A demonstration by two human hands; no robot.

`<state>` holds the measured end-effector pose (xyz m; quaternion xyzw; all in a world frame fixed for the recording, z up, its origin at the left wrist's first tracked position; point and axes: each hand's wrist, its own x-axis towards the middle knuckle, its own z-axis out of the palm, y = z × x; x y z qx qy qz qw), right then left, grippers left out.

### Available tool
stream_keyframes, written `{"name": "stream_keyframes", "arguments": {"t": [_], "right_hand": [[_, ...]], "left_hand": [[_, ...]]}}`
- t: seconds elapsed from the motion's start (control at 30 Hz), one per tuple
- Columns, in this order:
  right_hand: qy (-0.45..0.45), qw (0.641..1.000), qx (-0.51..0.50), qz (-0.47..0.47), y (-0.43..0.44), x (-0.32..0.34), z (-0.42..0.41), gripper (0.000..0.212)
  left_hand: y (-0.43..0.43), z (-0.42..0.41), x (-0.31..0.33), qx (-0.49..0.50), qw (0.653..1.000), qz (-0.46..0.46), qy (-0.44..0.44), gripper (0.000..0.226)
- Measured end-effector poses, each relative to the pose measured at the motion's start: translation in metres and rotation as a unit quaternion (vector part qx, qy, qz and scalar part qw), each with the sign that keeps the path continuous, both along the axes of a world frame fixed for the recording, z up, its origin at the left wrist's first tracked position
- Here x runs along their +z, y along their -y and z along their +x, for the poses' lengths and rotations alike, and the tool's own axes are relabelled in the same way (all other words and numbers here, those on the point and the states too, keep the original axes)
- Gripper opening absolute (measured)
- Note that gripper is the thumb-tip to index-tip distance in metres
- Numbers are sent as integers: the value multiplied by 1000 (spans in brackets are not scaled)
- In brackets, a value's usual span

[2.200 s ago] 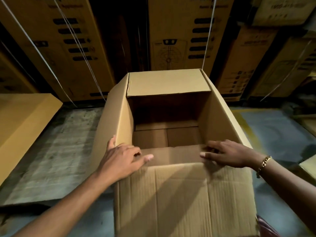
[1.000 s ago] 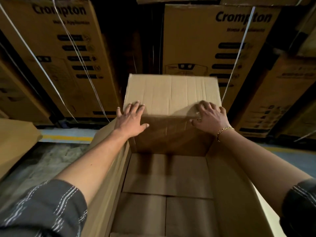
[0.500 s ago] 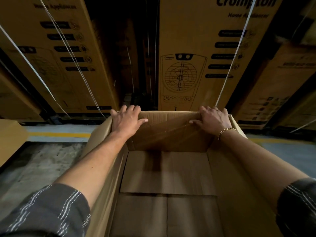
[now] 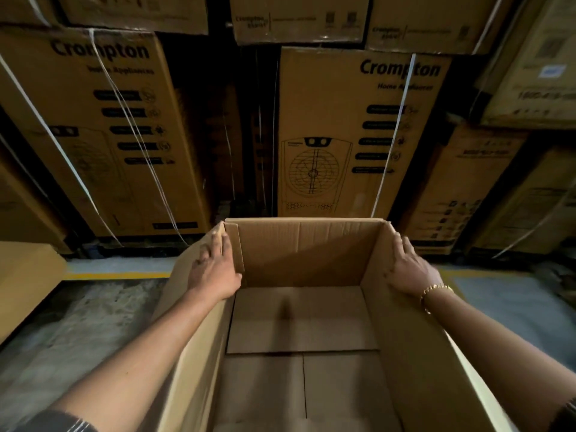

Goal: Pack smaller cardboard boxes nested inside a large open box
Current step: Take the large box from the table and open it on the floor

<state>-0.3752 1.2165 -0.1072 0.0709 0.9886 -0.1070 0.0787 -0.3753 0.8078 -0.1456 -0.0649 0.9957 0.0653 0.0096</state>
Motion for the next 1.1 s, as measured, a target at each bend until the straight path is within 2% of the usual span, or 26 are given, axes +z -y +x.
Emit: {"name": "stream_keyframes", "arguments": {"t": [0.2, 0.4, 0.57, 0.7, 0.87, 1.0, 1.1], "right_hand": [[19, 998, -50, -44, -13, -4, 117, 90], [33, 996, -51, -73, -35, -15, 229, 77], [32, 991, -73, -108, -43, -19, 313, 67], [6, 984, -100, -145, -39, -25, 350, 63], [-26, 975, -117, -186, -46, -17, 352, 55], [-27, 979, -111, -171, -51, -19, 354, 54], [-28, 983, -104, -147, -52, -22, 354, 53]], "left_hand": [[18, 120, -9, 51, 996, 67, 21, 111], [23, 260, -2, 85, 993, 64, 47, 82], [14, 345, 11, 134, 985, 68, 82, 65], [13, 369, 13, 177, 972, 127, 88, 47], [-5, 376, 16, 177, 962, 192, 75, 38], [-8, 382, 13, 182, 962, 192, 73, 39], [-8, 382, 16, 177, 968, 157, 78, 40]]}}
